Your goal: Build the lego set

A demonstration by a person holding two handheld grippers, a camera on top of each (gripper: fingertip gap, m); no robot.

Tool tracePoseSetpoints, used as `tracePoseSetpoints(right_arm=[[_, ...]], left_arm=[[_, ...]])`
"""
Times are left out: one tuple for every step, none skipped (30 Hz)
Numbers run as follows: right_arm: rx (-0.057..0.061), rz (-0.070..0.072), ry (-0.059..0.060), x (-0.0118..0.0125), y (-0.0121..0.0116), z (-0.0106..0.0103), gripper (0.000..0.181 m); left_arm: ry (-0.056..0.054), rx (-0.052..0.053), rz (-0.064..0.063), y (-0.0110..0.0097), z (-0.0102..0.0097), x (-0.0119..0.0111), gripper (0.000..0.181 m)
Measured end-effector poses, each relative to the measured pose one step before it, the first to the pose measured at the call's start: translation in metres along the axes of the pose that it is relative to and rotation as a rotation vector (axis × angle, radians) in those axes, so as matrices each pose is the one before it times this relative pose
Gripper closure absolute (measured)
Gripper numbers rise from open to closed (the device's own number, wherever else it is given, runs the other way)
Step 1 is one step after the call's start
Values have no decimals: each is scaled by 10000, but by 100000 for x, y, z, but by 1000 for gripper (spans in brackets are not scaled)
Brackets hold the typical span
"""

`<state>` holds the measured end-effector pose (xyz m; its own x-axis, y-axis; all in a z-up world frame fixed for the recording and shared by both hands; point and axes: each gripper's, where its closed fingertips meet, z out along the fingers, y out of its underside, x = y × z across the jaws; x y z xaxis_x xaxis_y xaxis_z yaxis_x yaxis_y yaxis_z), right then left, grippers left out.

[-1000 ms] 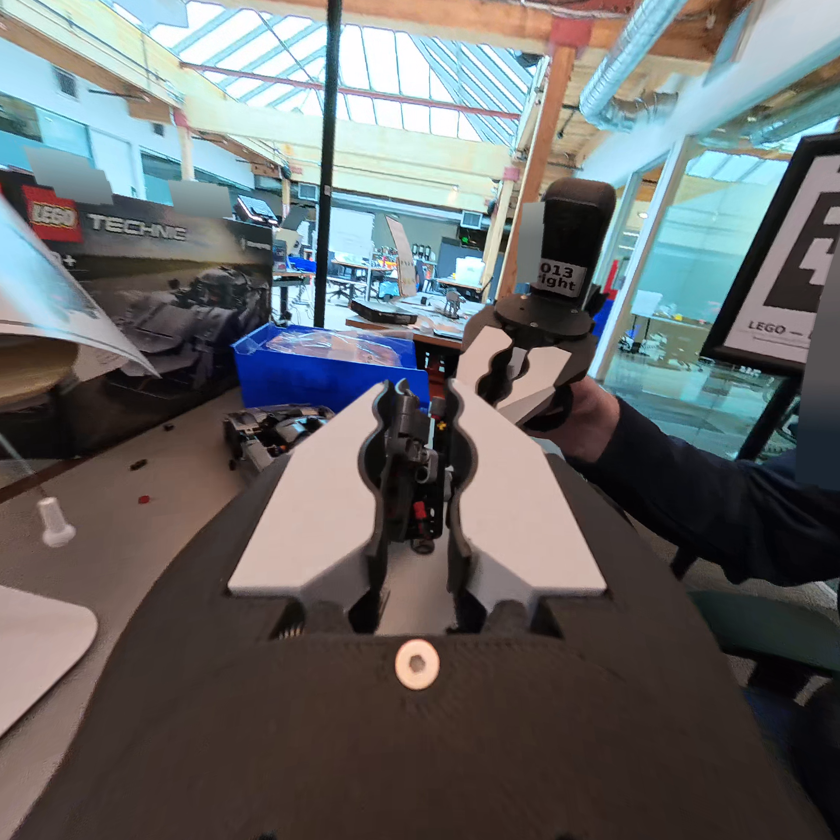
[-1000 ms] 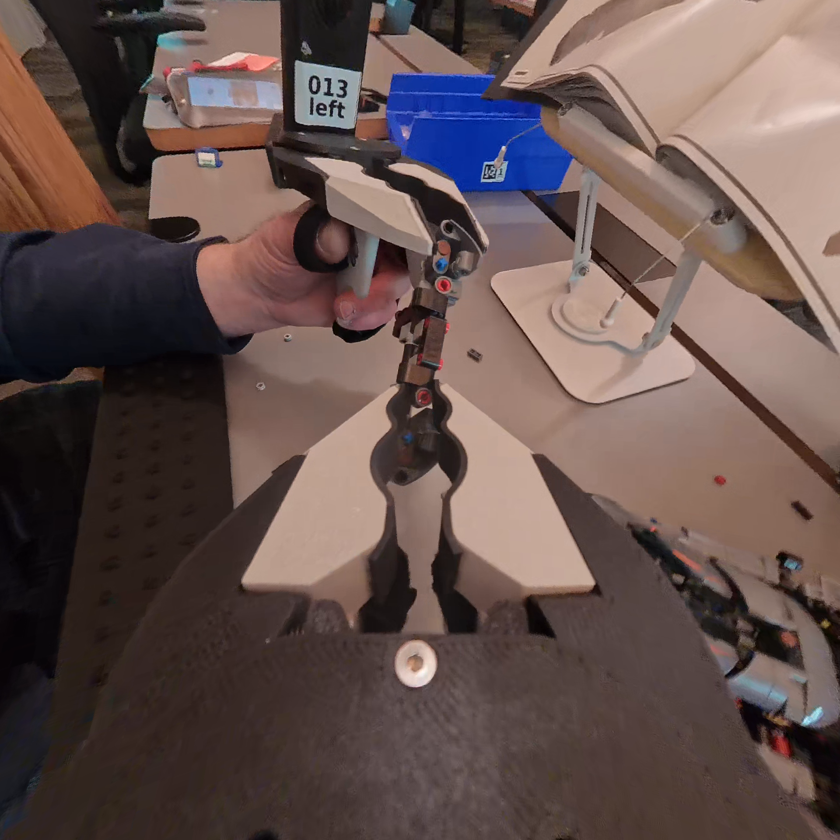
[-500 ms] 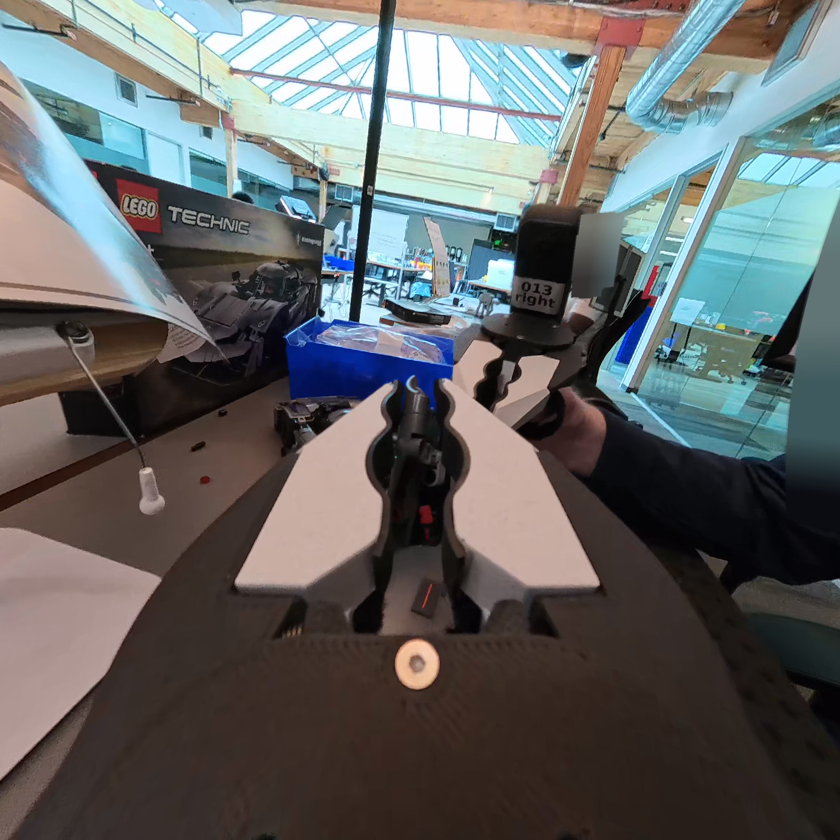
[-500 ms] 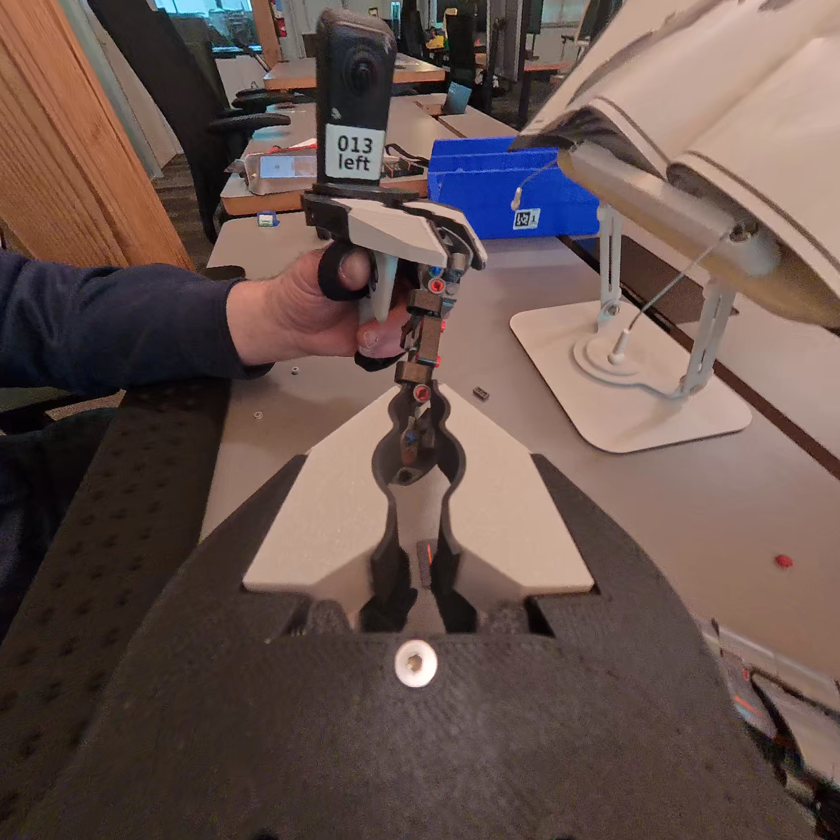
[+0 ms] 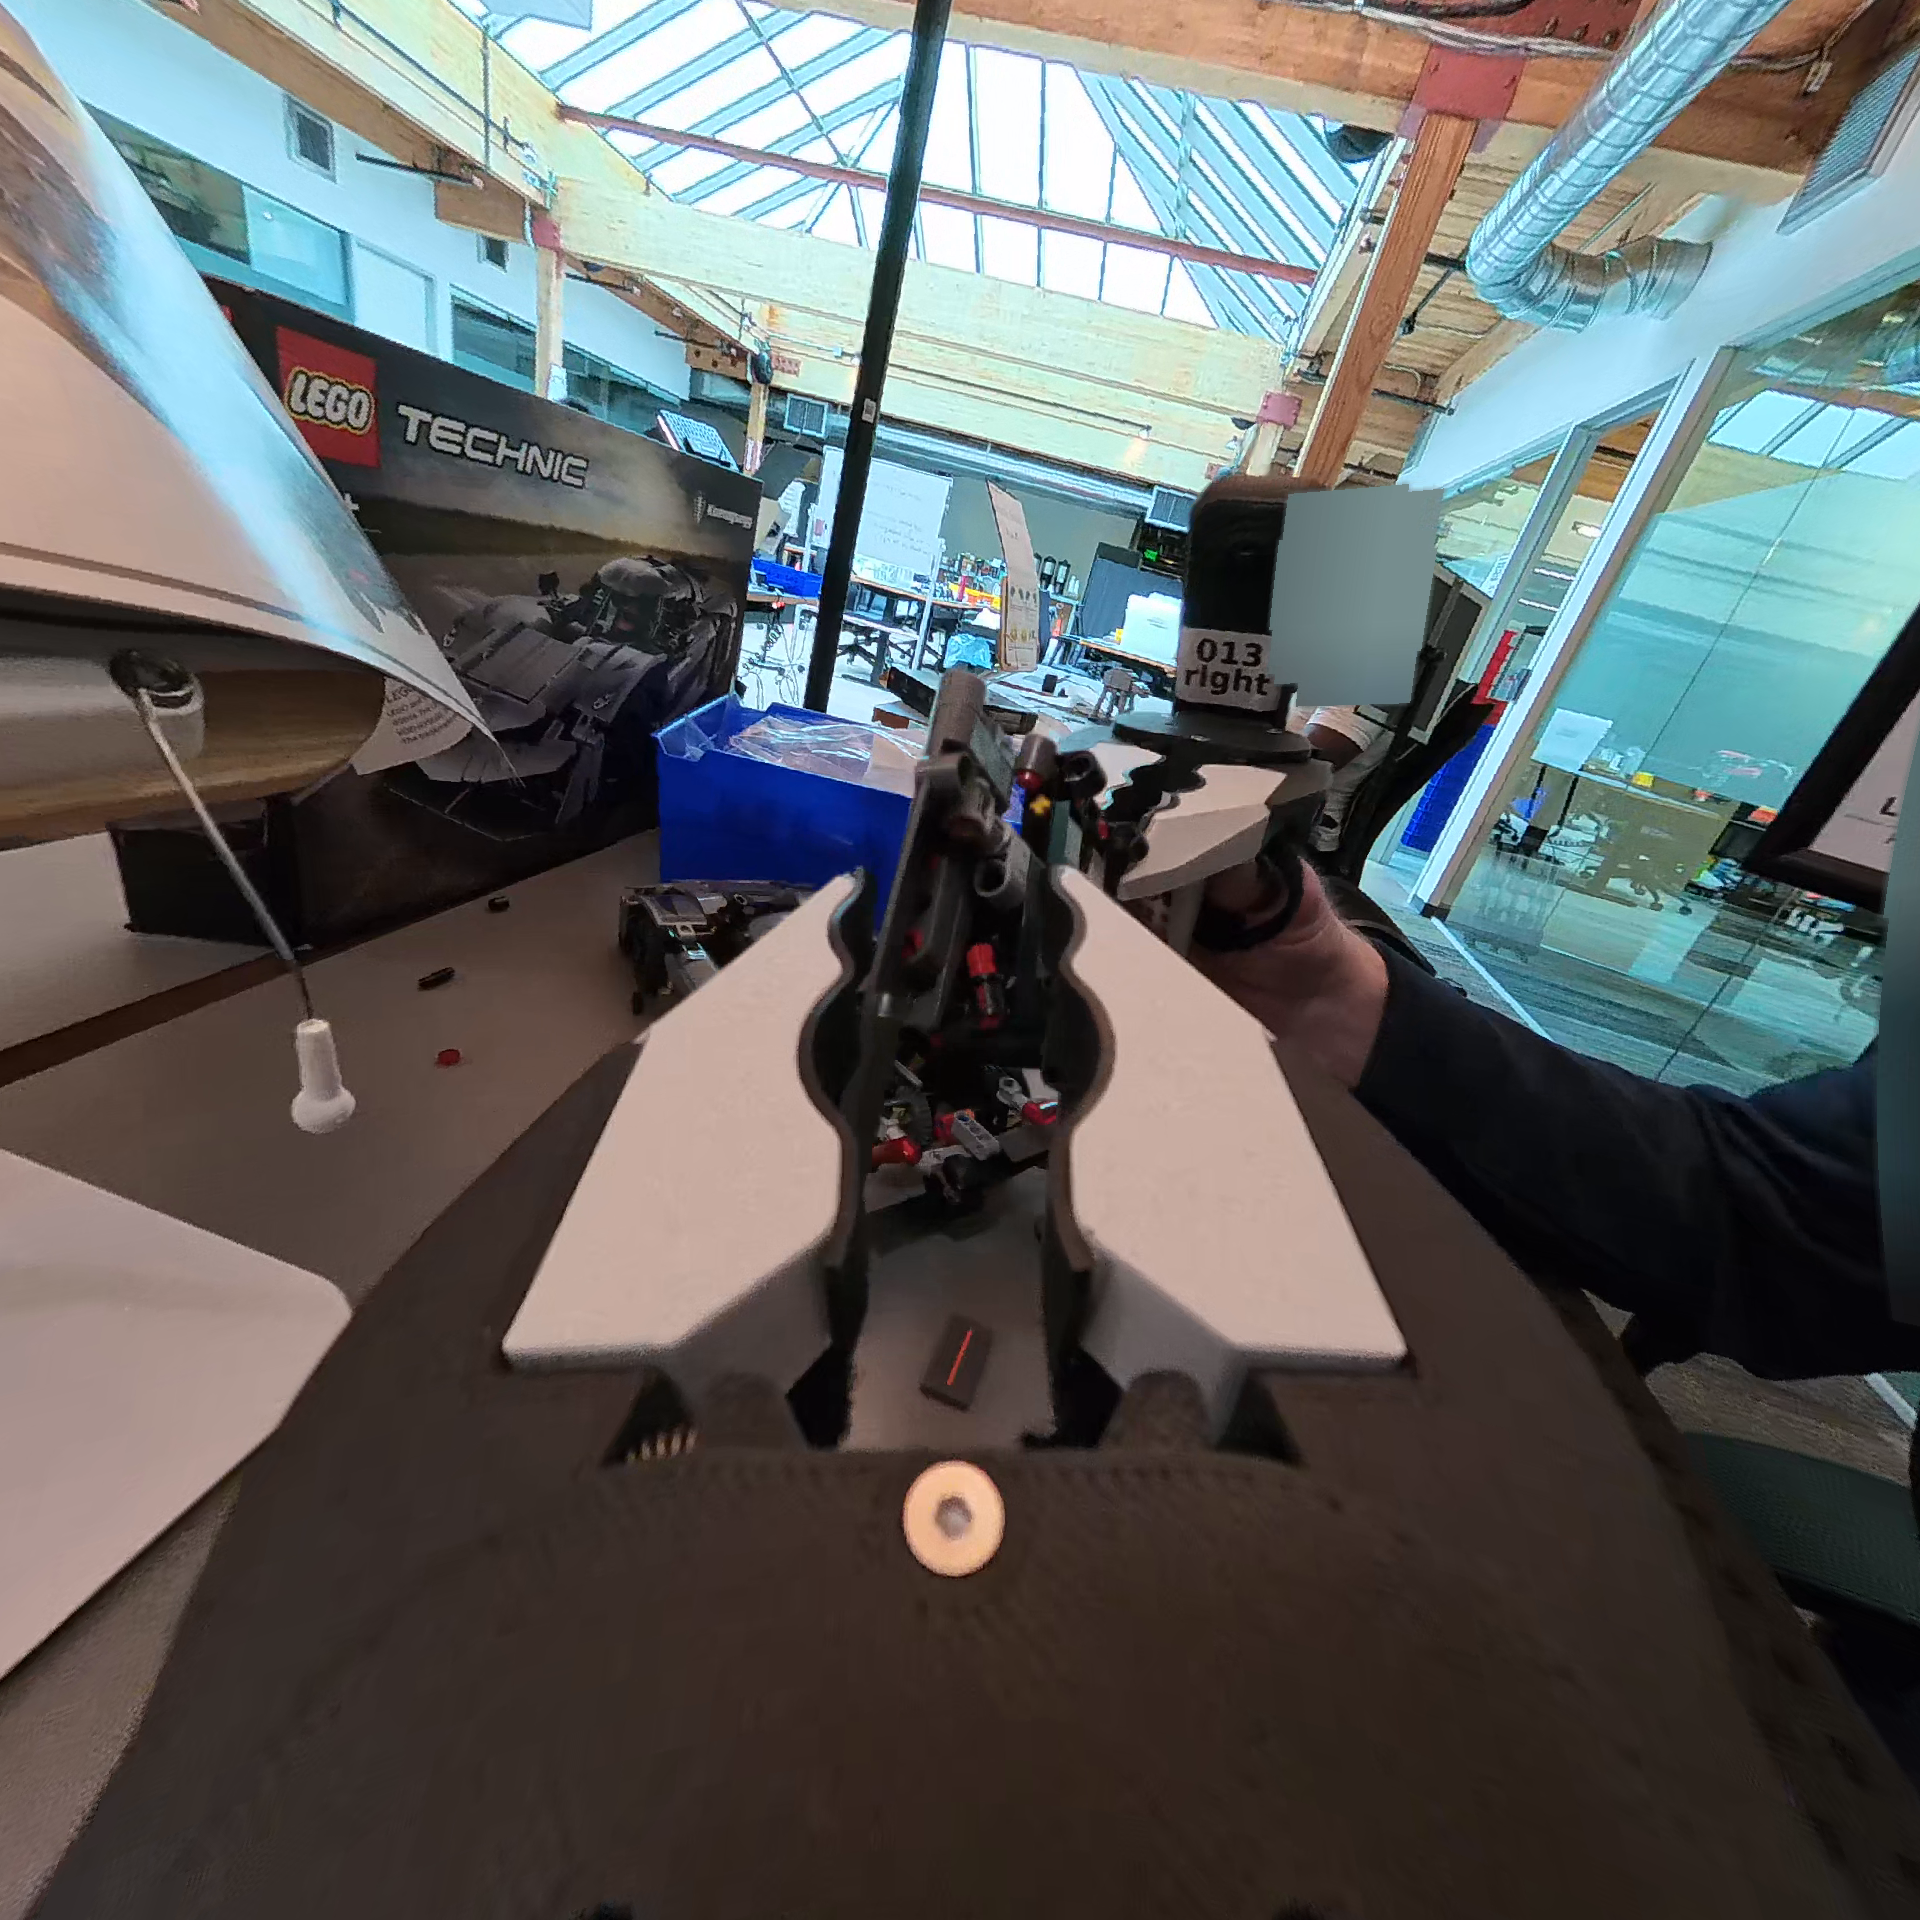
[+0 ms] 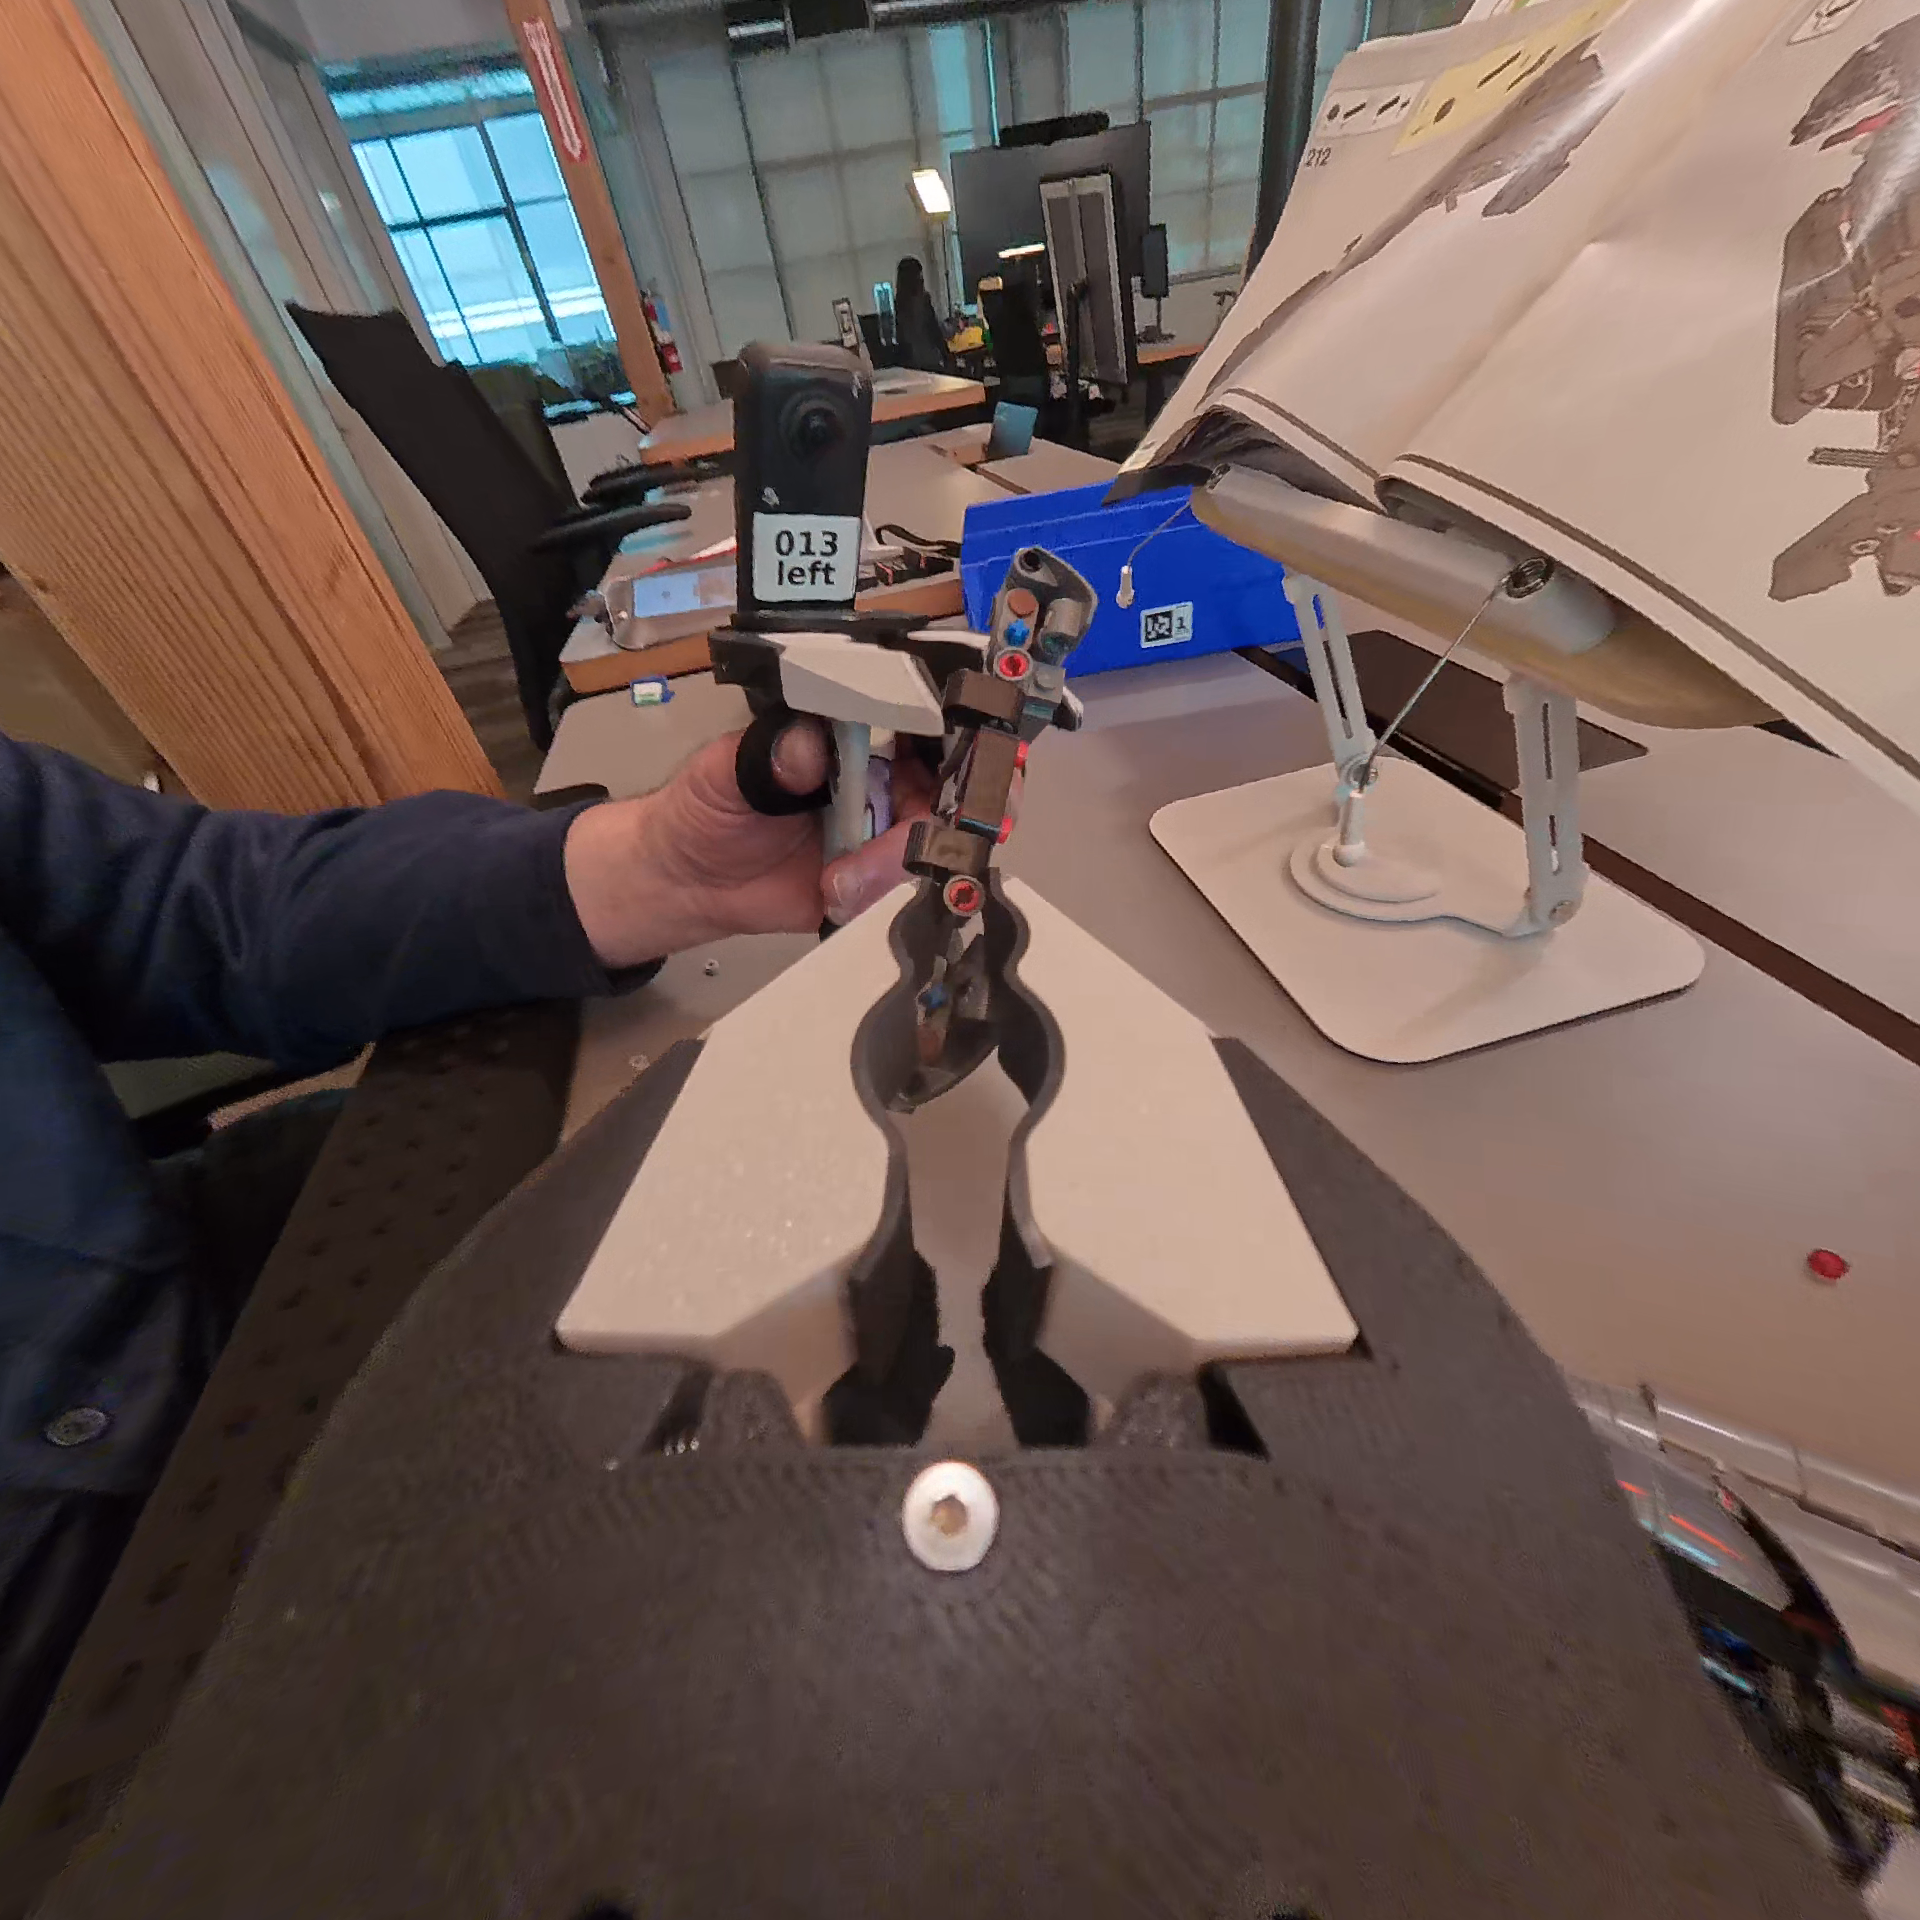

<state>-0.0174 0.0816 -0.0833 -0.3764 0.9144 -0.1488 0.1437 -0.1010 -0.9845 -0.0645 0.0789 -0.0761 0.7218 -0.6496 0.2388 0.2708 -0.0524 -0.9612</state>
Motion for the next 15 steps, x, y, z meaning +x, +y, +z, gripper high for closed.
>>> tracePoseSetpoints(right_arm=[[61,172,-160,-144,-34,9,175],[-6,219,-186,-114,93,21,175],[-38,249,-162,-28,166,12,175],[16,214,-107,61,93,-34,175],[30,178,-120,1,64,-30,175],[1,142,-111,0,85,7,175],[21,76,-35,52,40,33,175],[23,26,-18,10,23,46,175],[-4,15,-23,-12,44,58,175],[-5,-3,-6,-17,28,52,175],[6,-19,13,-3,11,37,175],[10,-11,8,-6,-18,7,175],[12,-5,-1,-10,-11,-18,175],[18,-13,35,57,-52,-61,175],[29,-19,75,116,-73,-99,174]], left_arm=[[121,-85,-49,198,154,233,152],[116,-51,-36,150,157,233,152],[75,-26,-20,99,107,177,154],[1,-8,-12,36,40,43,155],[52,-6,-6,3,-25,70,158],[53,-24,-41,8,-27,50,158],[14,15,-33,-27,-39,6,159],[5,20,-34,-27,-43,-15,159],[24,2,-46,-18,-61,1,159],[34,6,-43,-33,-64,23,160],[8,2,-36,-25,-39,11,160],[7,18,-25,-43,-35,23,161],[52,42,-26,-64,-20,98,161],[64,32,-26,-61,-11,104,163],[28,33,13,-46,10,73,163]])
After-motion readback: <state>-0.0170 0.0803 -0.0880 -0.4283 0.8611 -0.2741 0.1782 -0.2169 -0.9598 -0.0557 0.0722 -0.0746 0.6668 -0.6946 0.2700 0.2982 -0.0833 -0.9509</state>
